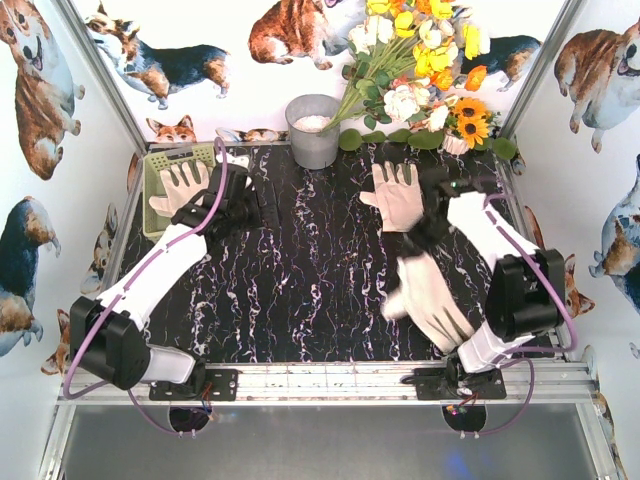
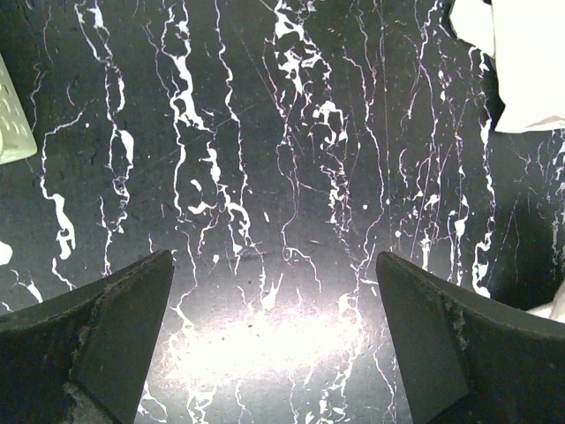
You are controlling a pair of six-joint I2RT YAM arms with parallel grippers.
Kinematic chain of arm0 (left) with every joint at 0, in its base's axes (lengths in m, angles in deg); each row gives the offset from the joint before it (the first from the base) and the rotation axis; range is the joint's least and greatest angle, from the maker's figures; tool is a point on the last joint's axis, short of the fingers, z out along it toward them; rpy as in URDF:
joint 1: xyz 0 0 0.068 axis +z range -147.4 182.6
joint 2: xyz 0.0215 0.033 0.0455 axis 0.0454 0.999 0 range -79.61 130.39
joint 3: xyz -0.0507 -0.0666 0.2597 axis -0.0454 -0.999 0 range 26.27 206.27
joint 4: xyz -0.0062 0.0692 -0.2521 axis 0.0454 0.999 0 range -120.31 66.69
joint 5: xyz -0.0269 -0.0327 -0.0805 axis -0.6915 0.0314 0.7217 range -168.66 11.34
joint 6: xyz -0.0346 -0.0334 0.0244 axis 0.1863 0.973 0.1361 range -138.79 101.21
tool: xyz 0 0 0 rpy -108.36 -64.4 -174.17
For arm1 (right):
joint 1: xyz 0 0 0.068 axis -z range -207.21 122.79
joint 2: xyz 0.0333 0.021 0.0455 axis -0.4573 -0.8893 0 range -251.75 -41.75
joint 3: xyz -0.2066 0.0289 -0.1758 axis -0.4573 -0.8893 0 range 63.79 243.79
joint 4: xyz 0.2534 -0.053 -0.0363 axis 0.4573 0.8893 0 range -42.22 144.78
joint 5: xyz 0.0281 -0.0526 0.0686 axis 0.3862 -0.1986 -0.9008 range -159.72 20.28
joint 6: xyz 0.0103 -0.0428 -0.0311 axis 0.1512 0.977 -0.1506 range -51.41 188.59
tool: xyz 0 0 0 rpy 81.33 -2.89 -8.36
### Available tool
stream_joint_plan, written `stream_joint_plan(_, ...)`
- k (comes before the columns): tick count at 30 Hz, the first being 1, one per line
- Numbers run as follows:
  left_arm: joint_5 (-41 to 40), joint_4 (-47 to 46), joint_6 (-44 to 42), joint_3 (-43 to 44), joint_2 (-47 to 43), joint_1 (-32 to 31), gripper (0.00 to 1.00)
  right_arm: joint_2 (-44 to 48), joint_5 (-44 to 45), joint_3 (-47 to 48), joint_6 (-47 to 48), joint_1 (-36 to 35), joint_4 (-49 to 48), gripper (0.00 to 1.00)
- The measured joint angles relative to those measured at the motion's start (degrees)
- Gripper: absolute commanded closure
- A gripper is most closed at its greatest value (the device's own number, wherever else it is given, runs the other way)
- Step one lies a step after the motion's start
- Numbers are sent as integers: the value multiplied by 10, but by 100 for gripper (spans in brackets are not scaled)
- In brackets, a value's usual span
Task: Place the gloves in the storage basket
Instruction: Pick up the glove from the center of the board, then place the glove at the center of the board.
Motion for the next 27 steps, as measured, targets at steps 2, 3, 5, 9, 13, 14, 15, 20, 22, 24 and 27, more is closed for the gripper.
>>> stream_joint_plan(2, 1, -1, -3, 6, 4, 0, 8, 11, -27, 56, -15, -13, -14, 100)
stream_joint_plan(3, 1, -1, -3, 10, 4, 0, 8, 13, -40, 87, -24, -23, -22, 100)
stream_joint_plan(5, 0, -2, -4, 21, 4, 0, 8, 13, -64, 140, -46, -48, -49, 100)
stream_joint_plan(9, -5, -5, -5, 46, 2, 1, 8, 18, -100, 186, -91, -101, -130, 100)
stream_joint_plan(13, -15, -2, -5, 49, -8, 3, 8, 60, -114, 132, -118, -134, -240, 100)
stream_joint_plan(14, -17, 0, -6, 49, -10, 3, 8, 80, -115, 104, -123, -136, -272, 100)
stream_joint_plan(15, -17, 2, -6, 49, -11, 4, 8, 101, -115, 73, -128, -137, -303, 100)
stream_joint_plan(20, -19, 22, -5, 49, -12, 4, 8, 230, -85, -116, -161, -136, -424, 100)
stream_joint_plan(22, -19, 30, -5, 49, -12, 4, 8, 270, -68, -163, -163, -136, -426, 100)
stream_joint_plan(24, -19, 37, -5, 49, -12, 4, 8, 297, -56, -183, -162, -136, -416, 100)
stream_joint_plan(27, -19, 39, -5, 49, -12, 4, 8, 309, -50, -177, -147, -136, -409, 100)
